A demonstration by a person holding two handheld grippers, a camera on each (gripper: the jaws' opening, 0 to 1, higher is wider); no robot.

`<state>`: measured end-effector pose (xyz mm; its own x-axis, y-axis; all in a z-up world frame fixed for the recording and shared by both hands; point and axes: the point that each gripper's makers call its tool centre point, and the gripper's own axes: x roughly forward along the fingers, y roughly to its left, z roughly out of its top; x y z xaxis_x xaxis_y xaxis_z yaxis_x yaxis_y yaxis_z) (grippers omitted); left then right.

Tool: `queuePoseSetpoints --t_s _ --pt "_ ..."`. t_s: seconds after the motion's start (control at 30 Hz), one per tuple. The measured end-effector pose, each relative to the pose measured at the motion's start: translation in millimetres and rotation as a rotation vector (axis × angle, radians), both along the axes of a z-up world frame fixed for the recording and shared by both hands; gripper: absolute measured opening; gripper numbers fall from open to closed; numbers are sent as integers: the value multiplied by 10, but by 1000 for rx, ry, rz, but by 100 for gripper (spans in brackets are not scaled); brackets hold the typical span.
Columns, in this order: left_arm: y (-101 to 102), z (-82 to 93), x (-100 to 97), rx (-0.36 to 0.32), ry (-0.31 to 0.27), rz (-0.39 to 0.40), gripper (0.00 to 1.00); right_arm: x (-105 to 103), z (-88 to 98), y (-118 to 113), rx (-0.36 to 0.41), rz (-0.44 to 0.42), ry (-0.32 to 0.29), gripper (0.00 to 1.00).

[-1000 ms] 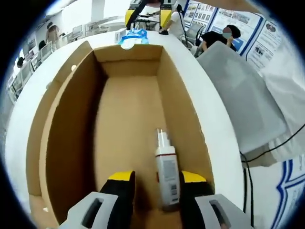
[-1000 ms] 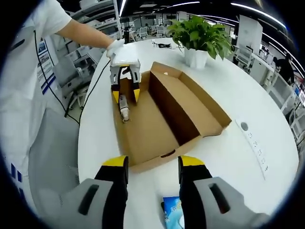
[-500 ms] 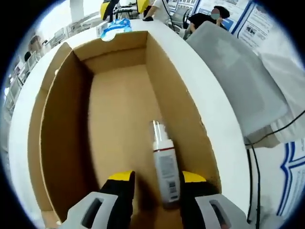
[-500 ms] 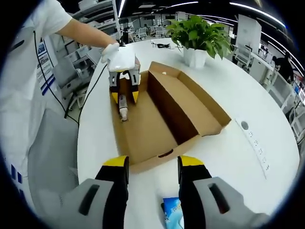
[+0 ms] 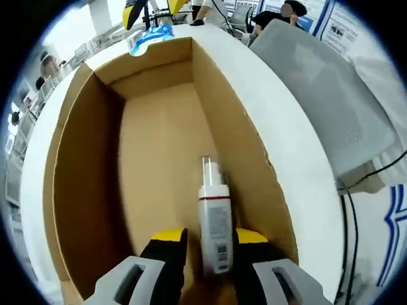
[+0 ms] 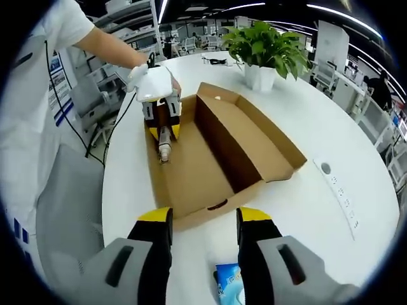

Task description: Operate the shoe box by opening the lid, removing the specified soft item, and placing it in the target area until the item is outside and the box remains undamaged.

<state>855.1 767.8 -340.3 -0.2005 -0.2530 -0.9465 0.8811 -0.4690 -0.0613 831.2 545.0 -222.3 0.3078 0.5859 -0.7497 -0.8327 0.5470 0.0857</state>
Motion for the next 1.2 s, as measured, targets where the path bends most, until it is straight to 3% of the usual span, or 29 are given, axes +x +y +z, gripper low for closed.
queuePoseSetpoints --t_s 0.3,0.57,0.7,1.2 --pt "23 -104 4 15 -35 -50 27 -5 -1 -14 -4 0 1 37" --pt "38 -109 27 13 -47 -35 25 -10 -7 -5 -2 3 2 37" --pt "29 -109 40 7 -50 -26 20 -15 -6 6 -1 5 1 37" --pt "39 -111 30 9 -32 -46 20 -40 -2 11 3 -3 0 37"
